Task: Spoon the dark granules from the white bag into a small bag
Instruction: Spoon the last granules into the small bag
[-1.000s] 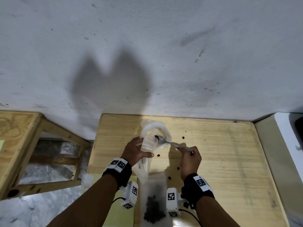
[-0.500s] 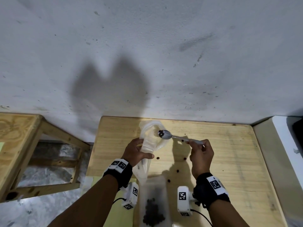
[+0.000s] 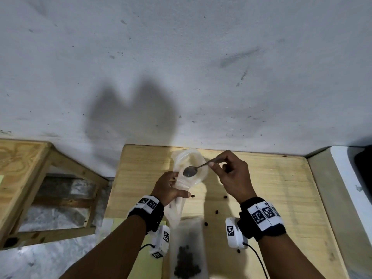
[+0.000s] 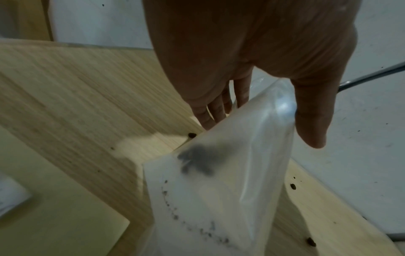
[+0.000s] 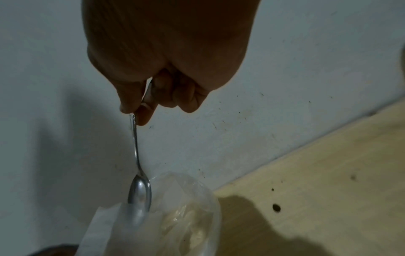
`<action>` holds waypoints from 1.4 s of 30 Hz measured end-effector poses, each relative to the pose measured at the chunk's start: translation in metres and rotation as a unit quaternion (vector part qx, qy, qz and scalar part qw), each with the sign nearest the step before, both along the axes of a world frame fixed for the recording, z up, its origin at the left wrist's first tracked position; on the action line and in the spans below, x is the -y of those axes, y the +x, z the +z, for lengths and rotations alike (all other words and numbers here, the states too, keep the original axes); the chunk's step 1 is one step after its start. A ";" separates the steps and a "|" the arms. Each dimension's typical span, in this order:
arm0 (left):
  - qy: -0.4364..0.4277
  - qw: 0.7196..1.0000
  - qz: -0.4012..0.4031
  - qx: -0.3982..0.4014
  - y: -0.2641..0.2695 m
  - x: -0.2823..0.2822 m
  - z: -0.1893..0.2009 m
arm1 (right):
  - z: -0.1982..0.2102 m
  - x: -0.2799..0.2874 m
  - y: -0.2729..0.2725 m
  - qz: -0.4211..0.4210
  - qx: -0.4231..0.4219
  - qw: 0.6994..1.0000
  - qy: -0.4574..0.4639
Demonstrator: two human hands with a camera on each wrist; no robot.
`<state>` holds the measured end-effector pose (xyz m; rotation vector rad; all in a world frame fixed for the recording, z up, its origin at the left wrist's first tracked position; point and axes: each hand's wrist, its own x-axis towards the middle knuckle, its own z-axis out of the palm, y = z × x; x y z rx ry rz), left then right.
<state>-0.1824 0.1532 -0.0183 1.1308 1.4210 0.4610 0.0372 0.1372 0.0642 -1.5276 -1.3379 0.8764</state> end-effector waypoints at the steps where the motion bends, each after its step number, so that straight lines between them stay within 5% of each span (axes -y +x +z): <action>1: 0.001 1.000 0.001 0.003 0.000 0.001 0.002 | 0.000 -0.001 0.000 -0.028 -0.022 0.999 0.006; 6: 0.006 1.000 0.000 0.004 -0.004 0.003 0.004 | -0.018 -0.008 0.002 -0.257 -0.122 0.959 0.012; 10: 0.012 1.000 0.006 -0.008 -0.010 0.009 0.002 | -0.046 -0.009 -0.002 -0.294 -0.115 0.944 -0.098; 15: 0.025 0.998 0.052 -0.011 -0.018 0.019 0.003 | -0.069 -0.008 -0.011 -0.253 -0.106 0.931 -0.242; 19: 0.049 0.996 0.072 -0.028 -0.024 0.025 0.005 | -0.069 0.001 -0.004 -0.229 -0.014 0.928 -0.293; 24: 0.093 0.992 0.075 -0.046 -0.025 0.030 0.018 | -0.051 0.021 -0.003 -0.236 0.051 0.953 -0.183; 27: 0.128 0.989 0.064 -0.041 -0.017 0.032 0.033 | -0.014 0.025 -0.021 -0.069 -0.010 0.991 -0.118; 29: 0.157 0.986 0.039 -0.044 -0.009 0.031 0.042 | 0.004 0.024 -0.034 0.088 0.002 0.985 -0.147; 31: 0.173 0.983 0.016 -0.049 -0.001 0.029 0.050 | 0.011 0.020 -0.039 0.155 0.057 0.972 -0.167; 36: 0.169 0.985 0.004 -0.029 0.005 0.029 0.061 | 0.015 0.017 -0.034 0.127 0.110 0.976 -0.141; 42: 0.144 0.979 0.131 0.062 0.009 0.029 0.072 | 0.019 0.025 -0.023 0.029 0.072 0.993 -0.090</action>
